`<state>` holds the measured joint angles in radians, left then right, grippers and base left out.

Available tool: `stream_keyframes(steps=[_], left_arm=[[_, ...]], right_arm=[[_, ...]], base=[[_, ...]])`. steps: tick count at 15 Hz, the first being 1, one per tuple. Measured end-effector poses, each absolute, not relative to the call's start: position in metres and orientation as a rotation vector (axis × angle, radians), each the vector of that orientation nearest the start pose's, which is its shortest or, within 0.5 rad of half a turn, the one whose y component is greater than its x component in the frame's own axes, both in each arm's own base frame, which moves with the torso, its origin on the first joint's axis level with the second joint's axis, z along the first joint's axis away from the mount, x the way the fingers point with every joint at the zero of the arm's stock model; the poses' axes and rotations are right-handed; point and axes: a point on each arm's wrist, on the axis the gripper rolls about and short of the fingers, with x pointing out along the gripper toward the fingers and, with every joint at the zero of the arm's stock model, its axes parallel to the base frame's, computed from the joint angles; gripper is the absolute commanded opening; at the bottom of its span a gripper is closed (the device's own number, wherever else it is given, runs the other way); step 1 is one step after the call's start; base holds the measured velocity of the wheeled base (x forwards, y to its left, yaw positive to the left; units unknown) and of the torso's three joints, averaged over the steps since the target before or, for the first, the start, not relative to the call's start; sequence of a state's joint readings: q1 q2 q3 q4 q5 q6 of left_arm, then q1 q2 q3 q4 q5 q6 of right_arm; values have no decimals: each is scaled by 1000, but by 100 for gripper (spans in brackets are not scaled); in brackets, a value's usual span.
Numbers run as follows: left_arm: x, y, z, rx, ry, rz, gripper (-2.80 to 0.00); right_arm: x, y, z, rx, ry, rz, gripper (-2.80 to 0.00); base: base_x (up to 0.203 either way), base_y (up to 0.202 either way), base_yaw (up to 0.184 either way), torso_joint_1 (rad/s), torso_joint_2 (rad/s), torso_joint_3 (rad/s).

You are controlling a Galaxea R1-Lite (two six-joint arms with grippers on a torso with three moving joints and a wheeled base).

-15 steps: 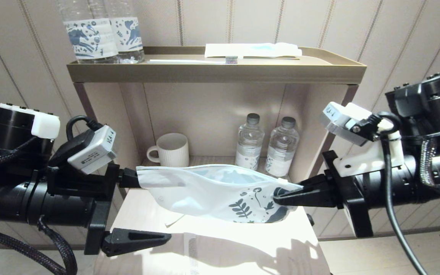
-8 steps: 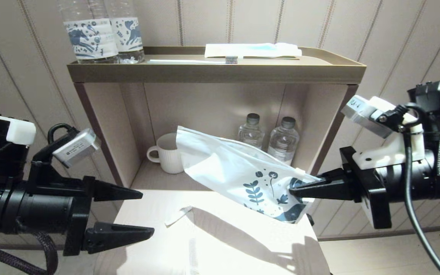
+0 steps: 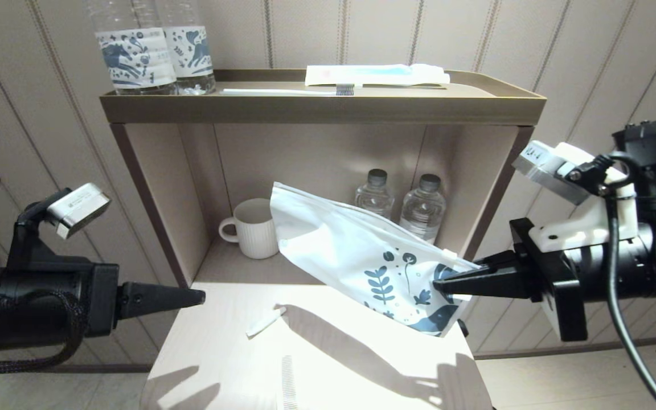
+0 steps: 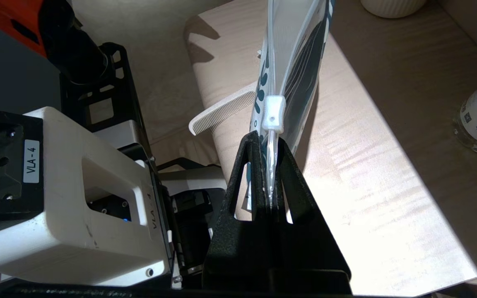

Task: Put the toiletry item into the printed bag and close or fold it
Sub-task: Pick up the toothpaste

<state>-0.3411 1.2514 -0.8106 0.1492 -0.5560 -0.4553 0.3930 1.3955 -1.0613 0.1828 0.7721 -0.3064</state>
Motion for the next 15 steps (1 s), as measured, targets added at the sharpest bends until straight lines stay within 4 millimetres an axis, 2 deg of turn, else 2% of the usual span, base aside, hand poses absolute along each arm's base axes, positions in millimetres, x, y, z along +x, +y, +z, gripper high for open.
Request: stream_keyframes(steps=[3,6,8,11,15], left_arm=[[154,-69,222,-557,891,-672,-280],[143,-78,220,-576,959,-654,-280],[140,-87,215,-536,974,-636,-280],[147,-98,212,-482,950,-635,-280],[158,-102,203,-253,874,-637,-280]], right_arm=[[196,98,262,-161,360,1206,-280],[195,98,259,-152,374,1203,-280],[195,96,258,-149,380,1195,-280],[195,93,258,-144,380,1184,-280],[194,82,261,-127,360,1166,-280]], base=[[0,0,0,0,0,0],[0,0,0,0,0,0],[0,0,0,0,0,0],[0,0,0,0,0,0],[0,0,0,0,0,0]])
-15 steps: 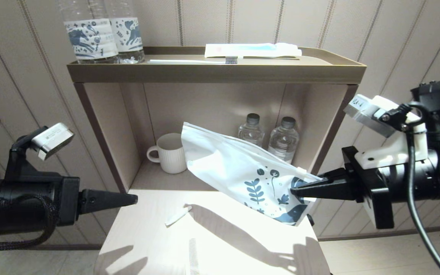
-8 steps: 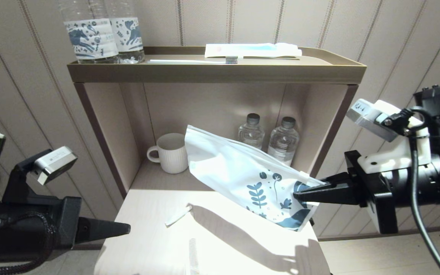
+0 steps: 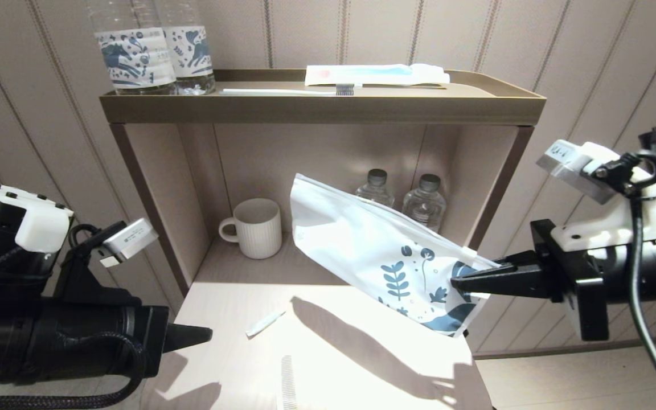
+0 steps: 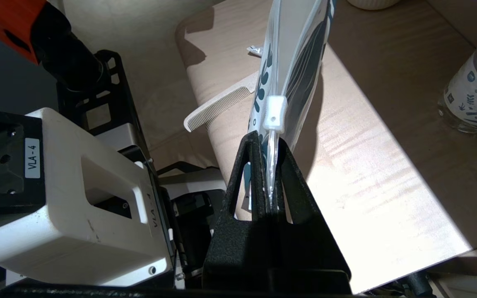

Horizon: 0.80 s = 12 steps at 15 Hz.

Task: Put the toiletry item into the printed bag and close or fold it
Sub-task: Pick up the toothpaste

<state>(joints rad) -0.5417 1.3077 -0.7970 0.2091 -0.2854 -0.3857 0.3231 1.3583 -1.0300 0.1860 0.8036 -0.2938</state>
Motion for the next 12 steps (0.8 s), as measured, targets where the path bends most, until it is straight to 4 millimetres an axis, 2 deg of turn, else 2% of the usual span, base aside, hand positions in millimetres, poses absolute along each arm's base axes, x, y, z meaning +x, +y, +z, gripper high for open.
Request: stream_keyframes(steps=[5,6,7,12], left_arm=[[163,-105,196,0,810,-728,-280],[164,-106,195,34,805,-741,-183],[167,-108,193,60,803,-750,0],[189,-120,183,120,758,-729,0]], right_arm=[[190,70,263,-103,341,1164,-280],[190,70,264,-101,337,1166,-280],[190,69,264,-99,334,1169,-280],[190,67,266,-98,324,1161,-280]], base=[[0,0,0,0,0,0],[0,0,0,0,0,0],[0,0,0,0,0,0],[0,0,0,0,0,0]])
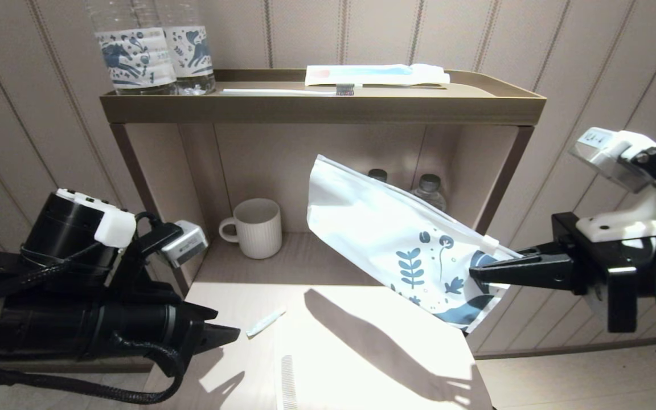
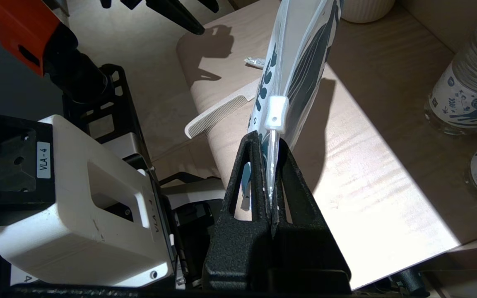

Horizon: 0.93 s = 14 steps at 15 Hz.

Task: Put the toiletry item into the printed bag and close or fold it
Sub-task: Pick up the toothpaste

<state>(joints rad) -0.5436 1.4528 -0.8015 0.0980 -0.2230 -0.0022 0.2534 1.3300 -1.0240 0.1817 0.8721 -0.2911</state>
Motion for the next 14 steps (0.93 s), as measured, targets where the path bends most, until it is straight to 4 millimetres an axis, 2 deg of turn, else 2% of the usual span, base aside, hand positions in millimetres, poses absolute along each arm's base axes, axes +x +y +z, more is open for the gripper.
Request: stream_keyframes(steps=[5,14], left_arm=[[217,-136,162,219,681,-725,0],[225,-141,140,343,700,-775,0]], right_arm=[[191,66,268,-99,317,1158,-280],[191,64,268,-92,314,1165,-280]], base=[[0,0,0,0,0,0],[0,0,0,0,0,0]])
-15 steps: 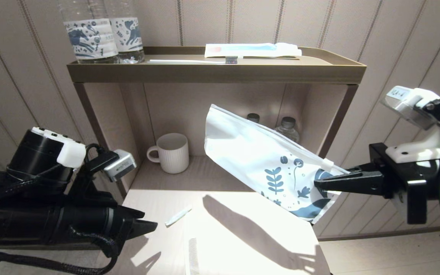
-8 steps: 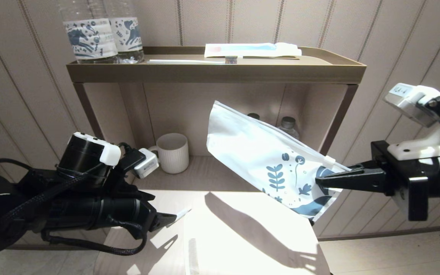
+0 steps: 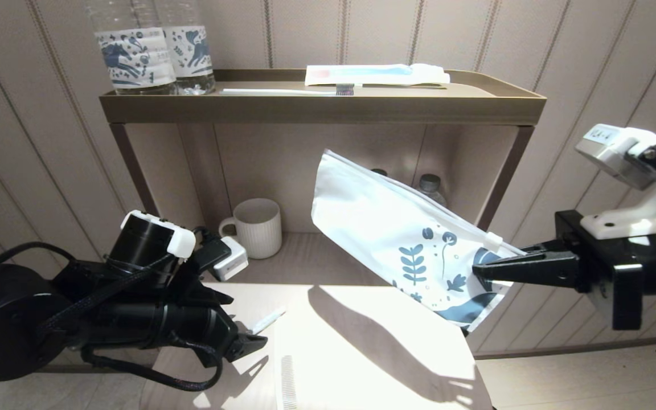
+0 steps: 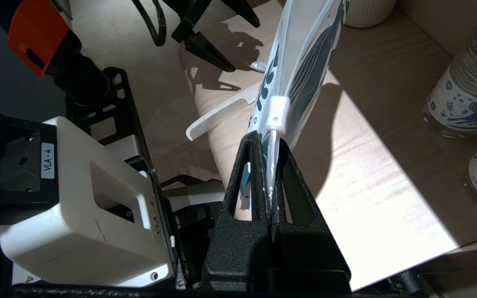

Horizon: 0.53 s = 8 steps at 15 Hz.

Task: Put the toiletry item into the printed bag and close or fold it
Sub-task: Pick up the toothpaste

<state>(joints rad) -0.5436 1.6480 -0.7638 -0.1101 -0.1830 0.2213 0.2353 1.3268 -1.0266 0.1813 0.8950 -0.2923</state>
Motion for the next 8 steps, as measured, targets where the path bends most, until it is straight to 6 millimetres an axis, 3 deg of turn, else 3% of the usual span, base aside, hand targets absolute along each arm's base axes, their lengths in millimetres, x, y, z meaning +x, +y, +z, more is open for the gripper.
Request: stream_keyframes(steps=[8], left_arm=[[238,-146,120,432,713,-794,0]], right_arm=[[191,62,269,-83,307,1177,-280]], base=[[0,0,0,0,0,0]])
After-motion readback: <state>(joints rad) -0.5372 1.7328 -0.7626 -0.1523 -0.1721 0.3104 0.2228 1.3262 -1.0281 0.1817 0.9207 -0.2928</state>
